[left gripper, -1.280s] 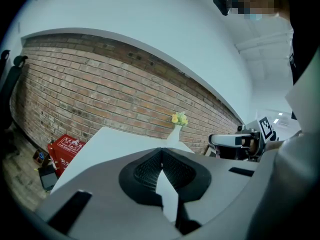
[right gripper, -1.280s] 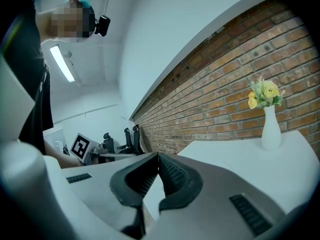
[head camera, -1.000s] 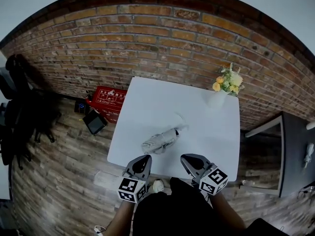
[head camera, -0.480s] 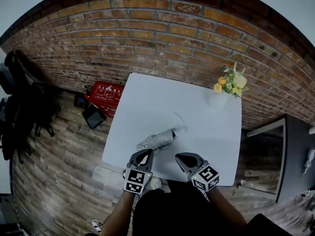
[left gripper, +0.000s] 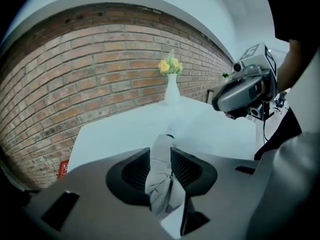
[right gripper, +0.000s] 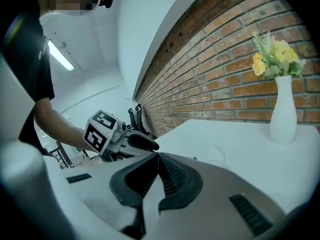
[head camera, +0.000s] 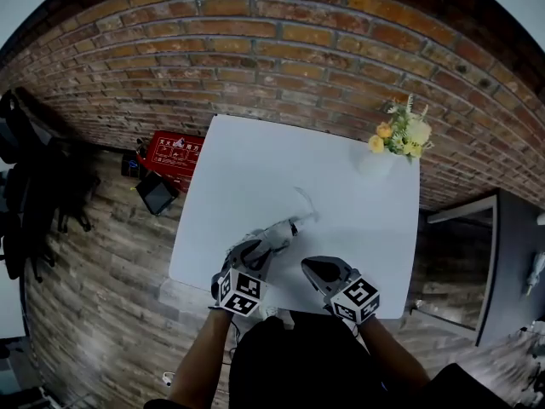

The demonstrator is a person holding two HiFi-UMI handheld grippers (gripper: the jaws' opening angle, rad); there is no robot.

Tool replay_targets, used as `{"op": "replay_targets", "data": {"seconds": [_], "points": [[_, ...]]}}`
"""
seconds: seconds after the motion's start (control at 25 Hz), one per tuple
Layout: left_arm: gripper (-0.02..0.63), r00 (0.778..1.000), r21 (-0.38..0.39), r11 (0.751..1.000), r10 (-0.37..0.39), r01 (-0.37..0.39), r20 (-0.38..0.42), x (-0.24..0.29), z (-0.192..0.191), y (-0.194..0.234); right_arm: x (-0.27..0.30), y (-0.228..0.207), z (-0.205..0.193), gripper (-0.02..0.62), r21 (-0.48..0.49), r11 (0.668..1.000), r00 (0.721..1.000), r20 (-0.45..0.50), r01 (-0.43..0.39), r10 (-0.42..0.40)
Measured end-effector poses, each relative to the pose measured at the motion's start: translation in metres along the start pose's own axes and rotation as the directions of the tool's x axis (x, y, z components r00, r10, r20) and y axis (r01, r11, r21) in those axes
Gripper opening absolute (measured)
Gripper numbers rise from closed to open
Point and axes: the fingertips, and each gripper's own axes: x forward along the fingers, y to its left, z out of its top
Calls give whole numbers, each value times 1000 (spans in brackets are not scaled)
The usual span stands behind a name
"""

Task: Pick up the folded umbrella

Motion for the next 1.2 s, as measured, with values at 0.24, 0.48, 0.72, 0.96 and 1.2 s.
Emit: {"op": "replay_targets", "data": {"seconds": [0.24, 0.48, 0.72, 0.96, 1.2], "points": [[209, 993, 75, 995, -53, 62, -109, 28, -12, -1, -2, -17, 2, 21, 9, 1000, 1000, 3, 16, -16], [313, 960, 140, 978, -113, 152, -255, 52, -33, -6, -7, -26, -3, 21, 28, 999, 1000, -4, 30, -30], [330, 923, 168, 960, -155, 225, -352, 69, -49, -3, -12, -29, -7, 21, 45, 998, 999, -13, 39, -38], [330, 901, 152, 954, -183, 260, -393, 77, -54, 4, -16, -31, -14, 21, 59, 997, 999, -28, 44, -43], [330, 885, 130, 951, -201, 279, -421, 83, -58, 8, -19, -31, -17, 21, 69, 996, 998, -36, 51, -49]]}}
